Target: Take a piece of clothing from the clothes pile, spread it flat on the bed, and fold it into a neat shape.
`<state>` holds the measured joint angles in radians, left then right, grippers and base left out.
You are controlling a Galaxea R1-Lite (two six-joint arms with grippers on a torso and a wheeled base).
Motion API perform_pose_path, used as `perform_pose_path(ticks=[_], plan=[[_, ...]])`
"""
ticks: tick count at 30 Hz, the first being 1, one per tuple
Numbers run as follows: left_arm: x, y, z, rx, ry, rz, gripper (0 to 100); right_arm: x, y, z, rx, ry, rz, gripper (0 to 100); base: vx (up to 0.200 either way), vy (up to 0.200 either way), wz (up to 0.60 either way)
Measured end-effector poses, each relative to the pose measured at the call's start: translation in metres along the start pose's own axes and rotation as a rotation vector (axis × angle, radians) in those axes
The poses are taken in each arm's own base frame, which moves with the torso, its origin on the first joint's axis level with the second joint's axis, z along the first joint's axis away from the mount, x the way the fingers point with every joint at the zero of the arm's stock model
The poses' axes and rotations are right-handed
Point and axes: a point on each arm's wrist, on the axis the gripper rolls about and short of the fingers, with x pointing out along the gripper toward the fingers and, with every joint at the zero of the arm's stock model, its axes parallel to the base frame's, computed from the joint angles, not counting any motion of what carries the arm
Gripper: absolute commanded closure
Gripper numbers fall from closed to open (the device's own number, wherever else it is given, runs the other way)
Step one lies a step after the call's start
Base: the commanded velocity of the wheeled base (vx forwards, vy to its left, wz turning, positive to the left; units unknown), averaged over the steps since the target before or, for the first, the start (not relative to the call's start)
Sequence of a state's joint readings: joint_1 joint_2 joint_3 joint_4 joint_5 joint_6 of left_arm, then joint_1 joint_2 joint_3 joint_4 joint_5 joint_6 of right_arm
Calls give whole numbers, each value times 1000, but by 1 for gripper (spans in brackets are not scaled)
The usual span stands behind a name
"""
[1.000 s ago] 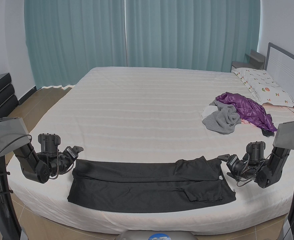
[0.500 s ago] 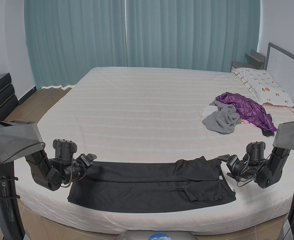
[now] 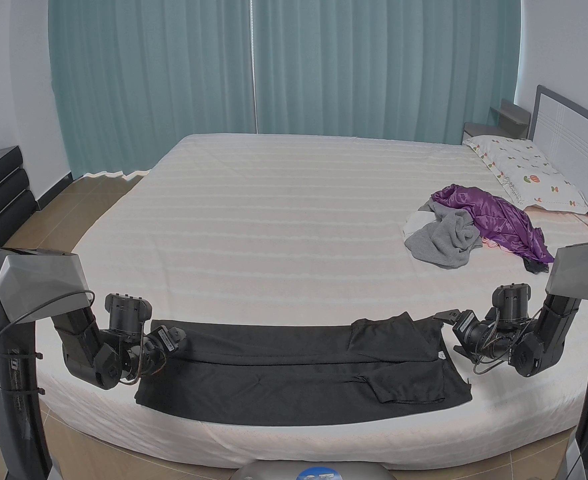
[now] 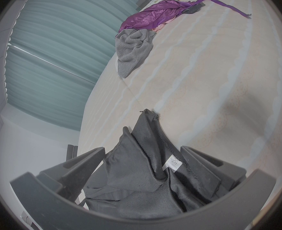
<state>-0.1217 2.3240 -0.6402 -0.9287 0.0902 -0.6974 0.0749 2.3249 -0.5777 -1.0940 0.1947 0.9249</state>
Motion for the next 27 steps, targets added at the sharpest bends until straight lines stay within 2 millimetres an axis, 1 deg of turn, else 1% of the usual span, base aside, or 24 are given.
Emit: perform_pose_path(ticks=[7,17,22,27], plan=[[-2,6,7,-11,-23,17,0,0,0,0,0,0,0,0,0,0,0],[-16,3,28,-56,-60,-45,0,2,2,-1,-12,-8,-2,0,0,0,0],[-18,9,40,-117,-42,-100,0,5,14,-9,-63,3,21,0,0,0,0],[-19,15,48,-148,-44,-115,0,13,28,-11,-196,7,53,0,0,0,0]])
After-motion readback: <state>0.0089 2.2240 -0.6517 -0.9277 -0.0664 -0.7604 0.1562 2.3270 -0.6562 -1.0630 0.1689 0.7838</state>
